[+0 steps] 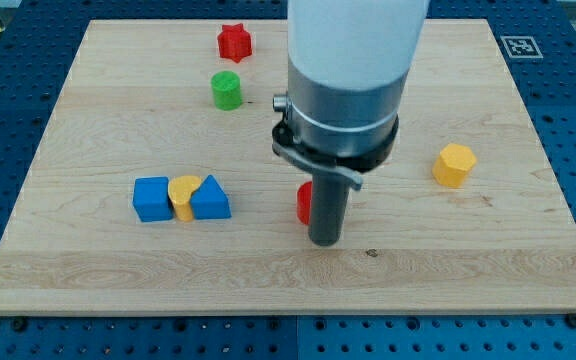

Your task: Move the red circle towards the green circle

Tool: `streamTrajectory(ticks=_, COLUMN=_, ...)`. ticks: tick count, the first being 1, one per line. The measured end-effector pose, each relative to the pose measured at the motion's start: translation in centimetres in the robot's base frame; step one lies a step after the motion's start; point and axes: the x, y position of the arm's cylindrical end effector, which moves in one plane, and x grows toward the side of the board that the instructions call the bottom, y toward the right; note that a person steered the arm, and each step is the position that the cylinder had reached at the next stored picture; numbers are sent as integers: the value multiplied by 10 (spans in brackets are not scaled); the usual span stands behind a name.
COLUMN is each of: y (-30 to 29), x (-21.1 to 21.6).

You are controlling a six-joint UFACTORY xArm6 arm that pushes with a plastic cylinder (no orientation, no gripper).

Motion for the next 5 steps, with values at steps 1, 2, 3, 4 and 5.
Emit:
streamTrajectory(ticks=1, y=-10, x=-24)
streamTrajectory(ticks=2, y=-11, x=-48)
streamTrajectory(ticks=3, y=-18, x=-82)
streamTrajectory(ticks=4, y=-32, x=-120)
streamTrajectory(ticks=5, y=-30, x=-129)
